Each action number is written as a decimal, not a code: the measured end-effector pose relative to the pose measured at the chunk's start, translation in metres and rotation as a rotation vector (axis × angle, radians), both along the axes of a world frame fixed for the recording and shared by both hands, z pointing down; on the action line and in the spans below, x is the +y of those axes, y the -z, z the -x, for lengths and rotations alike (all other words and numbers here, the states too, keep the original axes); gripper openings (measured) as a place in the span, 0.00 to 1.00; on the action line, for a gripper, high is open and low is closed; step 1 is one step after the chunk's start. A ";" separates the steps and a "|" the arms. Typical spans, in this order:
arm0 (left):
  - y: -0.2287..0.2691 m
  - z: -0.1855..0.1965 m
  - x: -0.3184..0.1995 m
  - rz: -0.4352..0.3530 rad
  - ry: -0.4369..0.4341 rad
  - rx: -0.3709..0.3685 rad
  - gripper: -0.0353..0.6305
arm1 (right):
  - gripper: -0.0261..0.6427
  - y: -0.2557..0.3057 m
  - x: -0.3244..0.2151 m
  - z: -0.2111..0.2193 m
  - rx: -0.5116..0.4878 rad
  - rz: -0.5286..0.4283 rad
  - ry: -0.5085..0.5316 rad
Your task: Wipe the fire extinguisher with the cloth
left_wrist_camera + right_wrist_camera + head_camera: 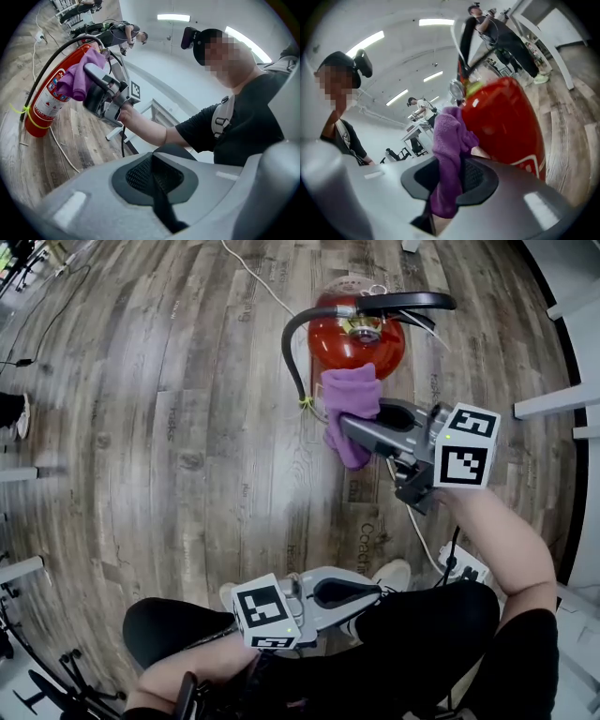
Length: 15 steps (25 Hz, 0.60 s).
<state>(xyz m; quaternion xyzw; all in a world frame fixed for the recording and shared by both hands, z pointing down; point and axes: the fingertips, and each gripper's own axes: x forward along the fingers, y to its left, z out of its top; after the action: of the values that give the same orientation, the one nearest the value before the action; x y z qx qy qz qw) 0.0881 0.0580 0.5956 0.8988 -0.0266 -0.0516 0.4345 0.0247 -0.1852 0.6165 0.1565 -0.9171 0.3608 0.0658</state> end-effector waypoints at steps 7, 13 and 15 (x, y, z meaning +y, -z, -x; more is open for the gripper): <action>0.001 0.003 -0.005 0.015 0.007 0.013 0.05 | 0.17 -0.112 -0.004 0.023 0.041 0.277 -0.109; -0.002 0.008 -0.009 0.046 0.026 0.020 0.05 | 0.17 -0.232 0.000 0.023 0.213 0.424 -0.153; -0.003 0.011 -0.010 0.052 0.037 0.016 0.05 | 0.17 -0.266 0.004 0.018 0.271 0.465 -0.174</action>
<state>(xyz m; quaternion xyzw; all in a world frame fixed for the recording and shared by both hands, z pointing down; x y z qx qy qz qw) 0.0768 0.0483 0.5989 0.8860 -0.0413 -0.0660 0.4571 0.0064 -0.1816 0.8830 0.2621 -0.7757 0.5414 0.1910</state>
